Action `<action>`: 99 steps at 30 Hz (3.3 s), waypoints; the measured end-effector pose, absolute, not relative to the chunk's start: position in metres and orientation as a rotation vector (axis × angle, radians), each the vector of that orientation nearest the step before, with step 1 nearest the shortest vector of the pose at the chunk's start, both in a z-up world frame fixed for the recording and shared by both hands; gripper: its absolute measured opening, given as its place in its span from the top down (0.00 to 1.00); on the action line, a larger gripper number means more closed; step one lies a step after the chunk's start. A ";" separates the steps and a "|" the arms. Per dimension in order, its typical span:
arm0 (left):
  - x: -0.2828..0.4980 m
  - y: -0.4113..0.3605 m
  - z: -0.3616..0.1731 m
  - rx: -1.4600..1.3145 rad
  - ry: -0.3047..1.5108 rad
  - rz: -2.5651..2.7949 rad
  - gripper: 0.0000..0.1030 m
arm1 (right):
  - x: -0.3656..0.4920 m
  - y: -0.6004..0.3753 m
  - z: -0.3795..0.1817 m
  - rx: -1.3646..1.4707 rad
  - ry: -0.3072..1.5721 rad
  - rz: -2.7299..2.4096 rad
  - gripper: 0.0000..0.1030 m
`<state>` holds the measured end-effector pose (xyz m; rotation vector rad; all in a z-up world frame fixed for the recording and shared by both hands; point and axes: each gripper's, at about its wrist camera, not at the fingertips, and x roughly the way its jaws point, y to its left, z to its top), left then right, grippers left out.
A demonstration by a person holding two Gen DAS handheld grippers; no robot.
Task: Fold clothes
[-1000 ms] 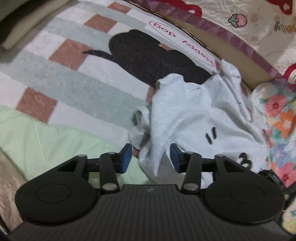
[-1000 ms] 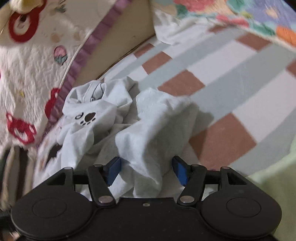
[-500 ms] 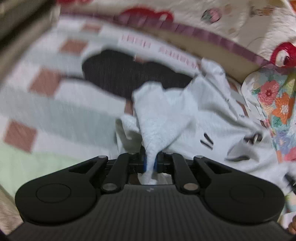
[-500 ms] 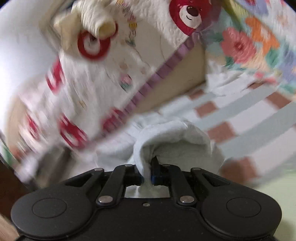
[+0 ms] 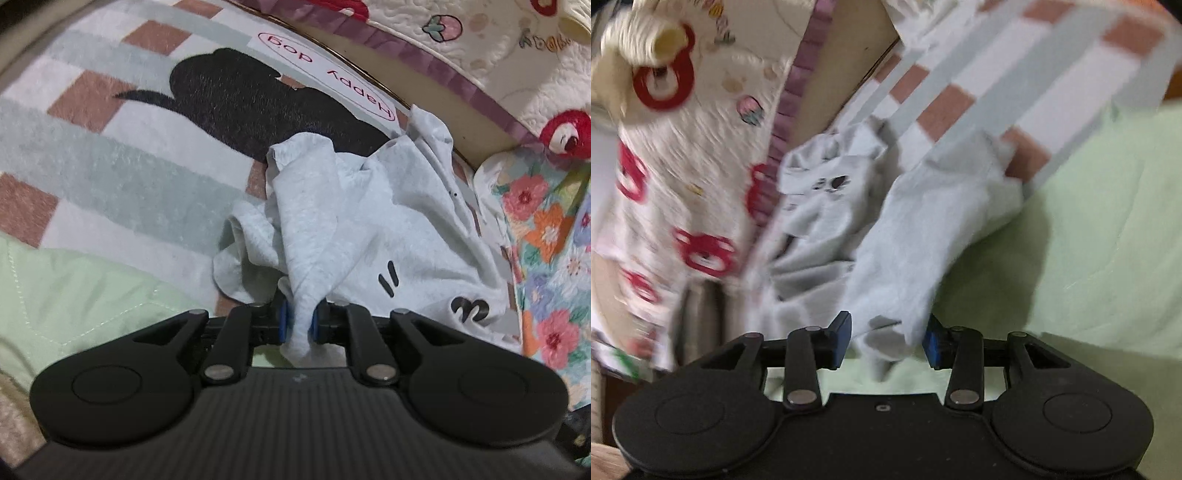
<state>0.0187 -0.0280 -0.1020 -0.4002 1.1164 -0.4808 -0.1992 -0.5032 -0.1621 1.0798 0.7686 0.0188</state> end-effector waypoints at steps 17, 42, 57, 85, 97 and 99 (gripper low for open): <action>-0.002 -0.022 -0.095 -0.432 1.242 -0.525 0.91 | -0.242 -0.501 -0.099 0.767 0.651 0.057 0.93; -0.029 -0.031 -0.016 -0.154 0.846 -0.522 0.93 | -0.246 -0.532 -0.053 0.834 0.242 0.117 0.94; 0.076 -0.070 0.032 -0.012 0.756 -0.499 0.96 | -0.137 -0.534 -0.068 0.730 0.612 -0.017 0.94; -0.036 -0.010 -0.036 -0.164 0.981 -0.390 0.96 | -0.207 -0.519 -0.088 0.596 0.603 -0.162 0.96; -0.037 -0.002 -0.054 -0.175 1.063 -0.352 0.95 | -0.204 -0.531 -0.108 0.674 0.720 -0.176 0.67; -0.036 -0.001 -0.066 -0.198 1.120 -0.338 0.95 | -0.205 -0.546 -0.117 0.743 0.724 -0.200 0.63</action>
